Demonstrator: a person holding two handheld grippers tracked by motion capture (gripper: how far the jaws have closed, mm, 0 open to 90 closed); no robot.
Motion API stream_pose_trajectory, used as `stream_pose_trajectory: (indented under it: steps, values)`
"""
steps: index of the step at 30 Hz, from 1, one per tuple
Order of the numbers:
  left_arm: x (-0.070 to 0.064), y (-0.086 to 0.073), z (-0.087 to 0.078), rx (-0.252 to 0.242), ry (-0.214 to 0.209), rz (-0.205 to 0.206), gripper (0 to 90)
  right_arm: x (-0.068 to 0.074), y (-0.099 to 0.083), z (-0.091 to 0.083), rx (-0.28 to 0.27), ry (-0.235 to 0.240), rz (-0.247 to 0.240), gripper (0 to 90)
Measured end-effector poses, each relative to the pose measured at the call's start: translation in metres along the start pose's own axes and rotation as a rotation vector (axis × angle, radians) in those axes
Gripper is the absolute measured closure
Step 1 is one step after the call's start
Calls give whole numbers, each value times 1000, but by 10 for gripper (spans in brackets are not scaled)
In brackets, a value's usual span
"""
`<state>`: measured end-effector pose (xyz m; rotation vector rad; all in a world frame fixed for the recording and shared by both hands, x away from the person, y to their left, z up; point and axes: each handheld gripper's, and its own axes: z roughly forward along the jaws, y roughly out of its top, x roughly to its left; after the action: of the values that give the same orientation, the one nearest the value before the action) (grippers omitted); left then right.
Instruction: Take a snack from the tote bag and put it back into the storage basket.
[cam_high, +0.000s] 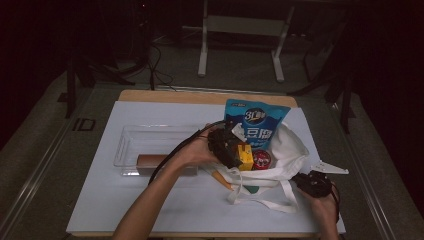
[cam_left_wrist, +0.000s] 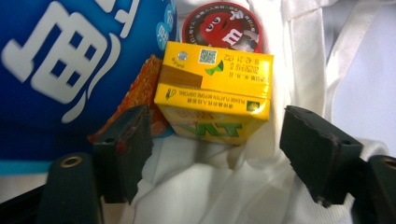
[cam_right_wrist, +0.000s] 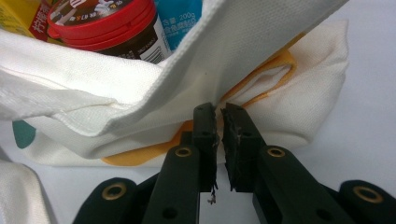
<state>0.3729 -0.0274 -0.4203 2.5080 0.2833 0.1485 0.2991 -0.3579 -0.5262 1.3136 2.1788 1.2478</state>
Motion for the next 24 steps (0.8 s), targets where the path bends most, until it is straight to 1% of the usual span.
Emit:
stream_pose_trajectory:
  steps: [2,4,5,7,9,12,14,16,17,18,20,21,23,24]
  values:
    - [0,2,4,11,-2,6,234,0,0,0,0,0,0,832]
    - [0,4,9,13,-6,1,224,0,0,0,1,0,0,831]
    - [0,5,12,19,-1,1,210,0,0,0,1,0,0,831]
    - [0,7,16,24,-11,7,180,0,0,-1,2,1,1,831]
    - [-1,9,20,33,-4,8,153,0,0,-1,2,2,1,831]
    - [0,12,25,33,-17,4,144,0,0,-1,1,3,0,831]
    - [1,14,28,47,-16,7,144,0,0,-1,1,2,0,831]
    - [0,16,33,49,-29,6,145,0,0,-1,0,3,0,830]
    - [0,17,35,55,-25,12,144,0,0,-1,0,3,0,830]
    - [0,17,38,59,-27,5,145,0,0,-1,0,3,0,829]
    - [0,17,39,62,-30,11,145,0,0,-1,0,4,1,830]
    - [1,18,40,62,-42,7,145,0,0,-1,-1,4,1,829]
    - [2,18,41,66,-55,12,134,0,0,-1,-2,4,0,829]
    - [2,18,41,70,-56,14,123,0,0,-1,-1,4,1,829]
